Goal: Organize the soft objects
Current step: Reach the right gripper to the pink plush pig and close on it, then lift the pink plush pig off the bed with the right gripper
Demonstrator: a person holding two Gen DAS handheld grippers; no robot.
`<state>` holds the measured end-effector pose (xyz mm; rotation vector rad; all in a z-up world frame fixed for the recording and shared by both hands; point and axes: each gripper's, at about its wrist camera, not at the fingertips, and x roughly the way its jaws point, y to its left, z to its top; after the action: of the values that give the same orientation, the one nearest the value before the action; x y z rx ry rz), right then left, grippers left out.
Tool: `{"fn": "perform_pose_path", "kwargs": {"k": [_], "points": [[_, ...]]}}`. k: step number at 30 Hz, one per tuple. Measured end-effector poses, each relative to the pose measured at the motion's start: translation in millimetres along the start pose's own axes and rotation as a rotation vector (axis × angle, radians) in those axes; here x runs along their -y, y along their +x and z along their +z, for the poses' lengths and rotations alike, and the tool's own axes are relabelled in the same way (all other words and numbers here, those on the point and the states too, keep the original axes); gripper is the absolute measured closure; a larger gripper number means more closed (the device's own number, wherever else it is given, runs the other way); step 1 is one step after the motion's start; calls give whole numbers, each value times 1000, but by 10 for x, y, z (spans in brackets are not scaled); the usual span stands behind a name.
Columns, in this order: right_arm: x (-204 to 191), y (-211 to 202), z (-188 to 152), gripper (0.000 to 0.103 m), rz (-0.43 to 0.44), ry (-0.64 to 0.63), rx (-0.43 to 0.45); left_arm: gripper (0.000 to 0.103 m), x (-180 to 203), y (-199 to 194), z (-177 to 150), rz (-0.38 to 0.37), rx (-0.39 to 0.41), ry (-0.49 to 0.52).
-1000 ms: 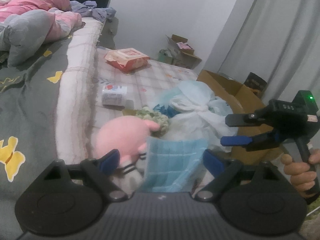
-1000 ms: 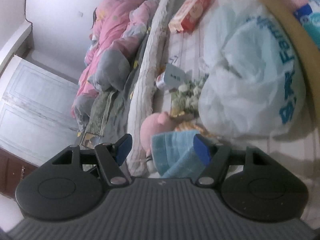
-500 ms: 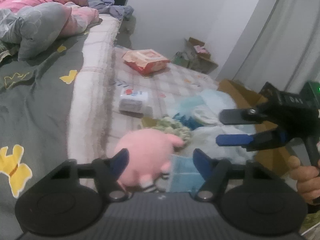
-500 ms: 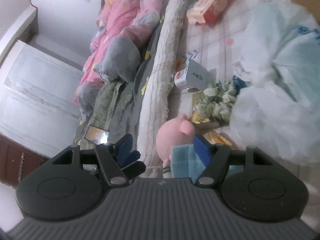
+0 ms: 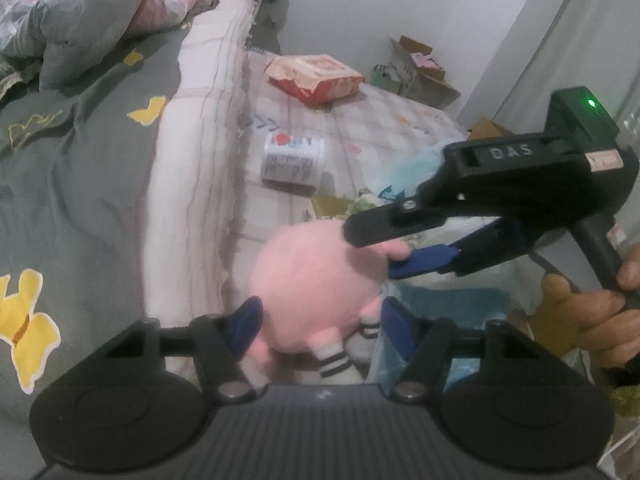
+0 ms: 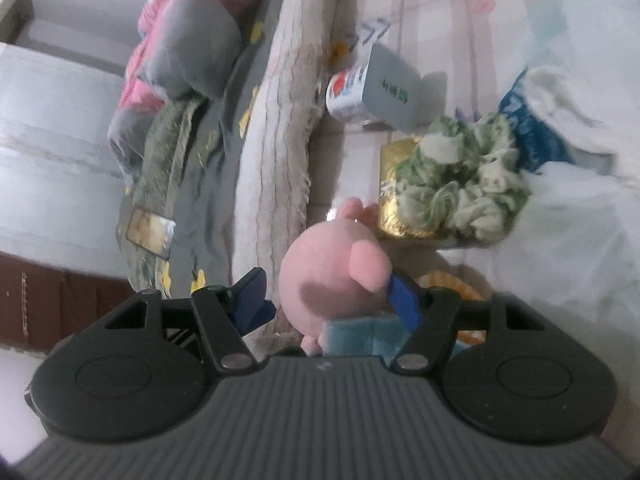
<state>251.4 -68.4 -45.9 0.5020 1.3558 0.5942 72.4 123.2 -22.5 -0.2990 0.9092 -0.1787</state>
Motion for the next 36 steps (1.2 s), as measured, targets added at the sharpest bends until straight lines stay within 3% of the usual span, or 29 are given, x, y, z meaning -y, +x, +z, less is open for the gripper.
{"fn": "perform_pose_path", "kwargs": {"k": [9, 12, 20, 24, 32, 36], "points": [[0, 239, 59, 37, -5, 9, -70, 39, 39, 31, 5, 29, 2, -11], [-12, 207, 21, 47, 8, -3, -60, 39, 48, -33, 29, 36, 26, -12], [-246, 21, -1, 76, 112, -63, 0, 39, 222, -268, 147, -35, 112, 39], [-326, -36, -1, 77, 87, -96, 19, 39, 234, -290, 85, -29, 112, 41], [-159, -51, -114, 74, 137, -48, -61, 39, -27, -378, -64, -27, 84, -10], [-54, -187, -36, 64, 131, -5, 0, 39, -108, -377, -37, -8, 90, -24]]}}
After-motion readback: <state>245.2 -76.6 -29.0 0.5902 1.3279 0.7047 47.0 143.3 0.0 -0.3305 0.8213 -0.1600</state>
